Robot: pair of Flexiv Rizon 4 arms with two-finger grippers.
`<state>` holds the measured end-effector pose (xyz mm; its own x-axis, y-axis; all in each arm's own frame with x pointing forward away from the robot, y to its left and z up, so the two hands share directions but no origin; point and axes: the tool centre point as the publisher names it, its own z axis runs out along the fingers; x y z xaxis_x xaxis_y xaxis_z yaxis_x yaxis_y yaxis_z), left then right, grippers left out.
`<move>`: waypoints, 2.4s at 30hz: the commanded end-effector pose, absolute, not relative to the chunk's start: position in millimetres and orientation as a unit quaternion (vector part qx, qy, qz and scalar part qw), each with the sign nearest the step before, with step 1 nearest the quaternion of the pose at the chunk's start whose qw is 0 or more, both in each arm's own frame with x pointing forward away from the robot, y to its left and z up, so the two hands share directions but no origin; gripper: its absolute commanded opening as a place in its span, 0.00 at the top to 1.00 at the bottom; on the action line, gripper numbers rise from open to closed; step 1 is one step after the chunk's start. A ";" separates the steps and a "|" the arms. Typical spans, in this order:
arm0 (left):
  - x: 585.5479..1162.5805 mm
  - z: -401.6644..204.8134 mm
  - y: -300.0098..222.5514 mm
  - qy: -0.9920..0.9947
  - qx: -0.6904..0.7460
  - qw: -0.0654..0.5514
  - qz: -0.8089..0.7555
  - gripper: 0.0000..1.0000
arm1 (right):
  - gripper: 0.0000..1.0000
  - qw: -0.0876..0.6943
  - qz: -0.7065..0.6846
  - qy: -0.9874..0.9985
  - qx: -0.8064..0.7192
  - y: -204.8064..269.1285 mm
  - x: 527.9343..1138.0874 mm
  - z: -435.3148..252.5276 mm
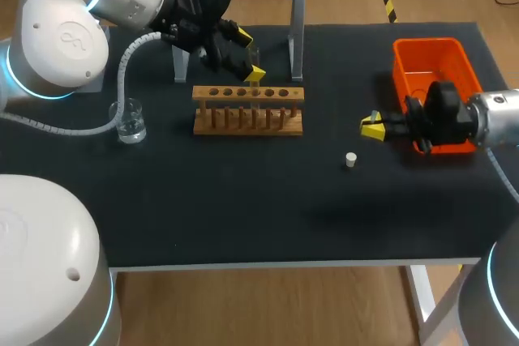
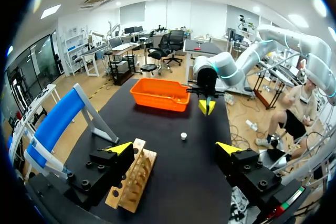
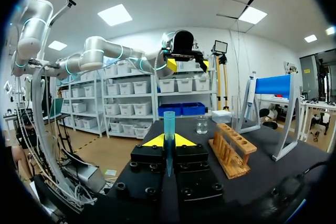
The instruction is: Invert the test tube, pick up the pipette, mount the tip to pipette, aspirate from beaker and dispense into the tube, eject the tip, return the pipette, and cap with the stopper.
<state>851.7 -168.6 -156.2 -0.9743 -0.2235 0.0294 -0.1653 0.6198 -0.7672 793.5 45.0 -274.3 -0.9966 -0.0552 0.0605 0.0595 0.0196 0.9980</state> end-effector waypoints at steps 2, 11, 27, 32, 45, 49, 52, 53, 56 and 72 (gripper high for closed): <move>851.8 -155.1 -168.2 0.900 -0.108 0.033 -0.420 0.00 | 1.00 0.041 -0.700 -0.713 -0.001 43.6 792.6 -273.8; 851.8 -155.1 -168.2 0.900 -0.108 0.033 -0.420 0.00 | 1.00 0.041 -0.700 -0.713 -0.001 43.6 792.6 -273.8; 914.6 -169.3 -77.9 0.894 -0.194 0.080 -0.396 0.00 | 1.00 0.041 -0.700 -0.713 -0.001 43.6 792.6 -273.8; 933.2 -170.6 -56.3 0.881 -0.227 0.111 -0.401 0.00 | 1.00 0.041 -0.700 -0.713 -0.001 43.6 792.6 -273.8; 967.8 -178.1 -32.2 0.847 -0.314 0.174 -0.392 0.00 | 1.00 0.041 -0.700 -0.713 -0.001 43.6 792.6 -273.8; 977.5 -178.7 -28.9 0.834 -0.340 0.192 -0.391 0.00 | 1.00 0.041 -0.700 -0.713 -0.001 43.6 792.6 -273.8; 985.3 -178.7 -27.8 0.823 -0.361 0.205 -0.387 0.00 | 1.00 0.041 -0.700 -0.713 -0.001 43.6 792.6 -273.8; 987.4 -178.8 -28.3 0.820 -0.369 0.208 -0.385 0.00 | 1.00 0.041 -0.700 -0.713 -0.001 43.6 792.6 -273.8; 993.5 -178.9 -30.3 0.810 -0.390 0.221 -0.379 0.00 | 1.00 0.041 -0.700 -0.713 -0.001 43.6 792.6 -273.8; 1018.2 -178.8 -33.1 0.749 -0.470 0.299 -0.359 0.00 | 1.00 0.041 -0.700 -0.713 -0.001 43.6 792.6 -273.8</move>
<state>1015.0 -26.5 -175.2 -0.4992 -0.8663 -0.0177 -0.4873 0.2975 -0.8210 792.8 44.2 -273.7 -0.9967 -0.0549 0.0600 0.0590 0.0199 0.9981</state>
